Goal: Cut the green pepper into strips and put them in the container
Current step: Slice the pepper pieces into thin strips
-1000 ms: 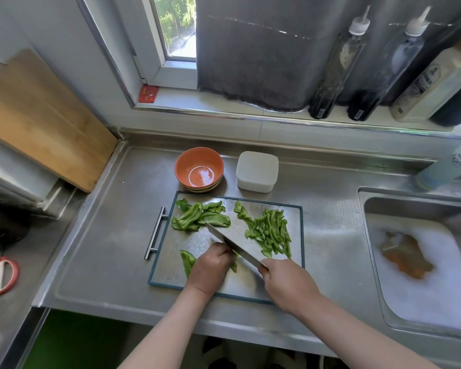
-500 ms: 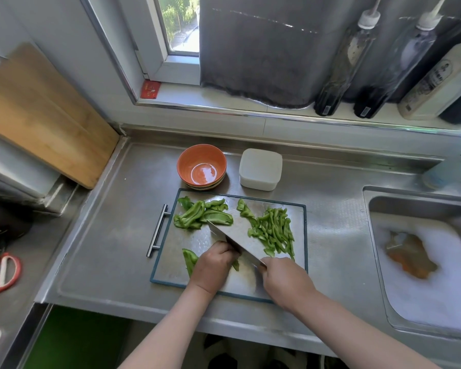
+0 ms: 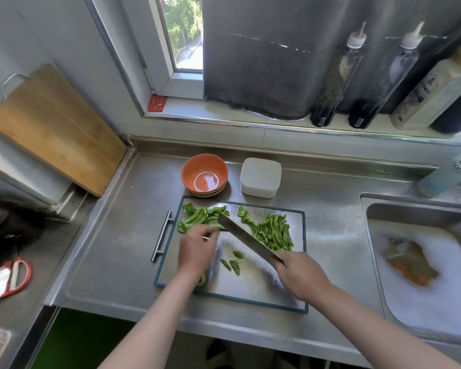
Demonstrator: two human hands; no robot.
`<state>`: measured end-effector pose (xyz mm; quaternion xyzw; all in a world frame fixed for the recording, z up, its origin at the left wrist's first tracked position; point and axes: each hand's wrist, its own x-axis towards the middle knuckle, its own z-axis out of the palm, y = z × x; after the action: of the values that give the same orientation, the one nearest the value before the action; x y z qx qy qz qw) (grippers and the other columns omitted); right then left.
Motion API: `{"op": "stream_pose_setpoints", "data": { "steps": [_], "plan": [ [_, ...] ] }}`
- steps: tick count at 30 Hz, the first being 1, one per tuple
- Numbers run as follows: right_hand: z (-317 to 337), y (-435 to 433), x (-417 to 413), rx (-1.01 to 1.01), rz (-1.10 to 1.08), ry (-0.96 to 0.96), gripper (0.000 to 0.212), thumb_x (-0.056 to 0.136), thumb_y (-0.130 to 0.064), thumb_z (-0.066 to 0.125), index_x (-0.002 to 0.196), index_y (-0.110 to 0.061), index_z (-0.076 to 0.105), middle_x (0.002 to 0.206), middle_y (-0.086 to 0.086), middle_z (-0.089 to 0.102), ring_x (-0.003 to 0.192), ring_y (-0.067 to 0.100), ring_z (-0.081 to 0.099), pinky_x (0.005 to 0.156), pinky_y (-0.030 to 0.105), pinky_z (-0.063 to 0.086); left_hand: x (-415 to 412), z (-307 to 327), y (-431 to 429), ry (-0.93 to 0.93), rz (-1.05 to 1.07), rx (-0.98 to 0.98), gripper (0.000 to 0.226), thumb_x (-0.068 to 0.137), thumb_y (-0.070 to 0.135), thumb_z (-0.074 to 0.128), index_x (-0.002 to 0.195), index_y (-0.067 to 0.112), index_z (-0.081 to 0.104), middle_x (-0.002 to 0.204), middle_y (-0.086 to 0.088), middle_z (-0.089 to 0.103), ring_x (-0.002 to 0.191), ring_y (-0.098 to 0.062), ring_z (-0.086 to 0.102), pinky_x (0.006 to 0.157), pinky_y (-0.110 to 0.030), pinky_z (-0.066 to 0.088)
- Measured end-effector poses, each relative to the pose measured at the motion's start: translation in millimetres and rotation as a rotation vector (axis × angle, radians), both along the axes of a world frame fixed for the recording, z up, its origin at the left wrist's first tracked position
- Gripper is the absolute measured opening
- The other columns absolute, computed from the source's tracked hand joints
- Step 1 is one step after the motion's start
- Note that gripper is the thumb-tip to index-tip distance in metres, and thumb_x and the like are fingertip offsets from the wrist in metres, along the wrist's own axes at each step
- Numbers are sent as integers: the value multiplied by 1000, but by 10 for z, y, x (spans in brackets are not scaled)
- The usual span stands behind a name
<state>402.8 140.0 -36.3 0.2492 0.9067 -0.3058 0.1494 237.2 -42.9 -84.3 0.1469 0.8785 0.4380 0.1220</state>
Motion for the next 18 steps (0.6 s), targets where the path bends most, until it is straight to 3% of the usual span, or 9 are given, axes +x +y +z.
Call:
{"op": "stream_pose_setpoints", "data": {
  "steps": [3,6,8,11,18],
  "plan": [
    [91,103,34,235,134,70,20,102,-33,40,96,-30,60,83,-1,67,75,25,58,61,34,40,-263,267,-60,30,232,43,9,92,16,64,91,23,71,87,9,68,84,-5,62,73,-16,46],
    [136,179,72,384,290,116,27,94,-30,45,116,-39,58,91,-3,69,81,25,64,61,33,40,-390,415,6,-60,-18,-8,14,94,18,62,100,26,71,95,13,70,90,-1,63,81,-22,50],
    [117,201,97,494,378,181,26,82,-26,62,105,-37,63,76,-5,66,66,23,63,51,31,39,-317,471,138,-203,-331,-96,19,93,26,67,110,32,70,105,18,68,97,1,63,85,-21,51],
    [68,209,119,574,450,195,39,53,-15,81,82,-36,68,53,-9,55,42,20,51,37,26,26,-115,389,359,-288,-657,-285,41,80,50,76,119,39,69,113,20,66,102,0,60,87,-20,47],
    [40,225,142,586,475,242,33,47,-11,79,70,-29,63,49,-6,48,38,20,45,41,26,16,36,110,665,-221,-672,-291,15,86,41,73,95,29,78,90,11,74,84,-7,67,84,-30,54]
  ]
}}
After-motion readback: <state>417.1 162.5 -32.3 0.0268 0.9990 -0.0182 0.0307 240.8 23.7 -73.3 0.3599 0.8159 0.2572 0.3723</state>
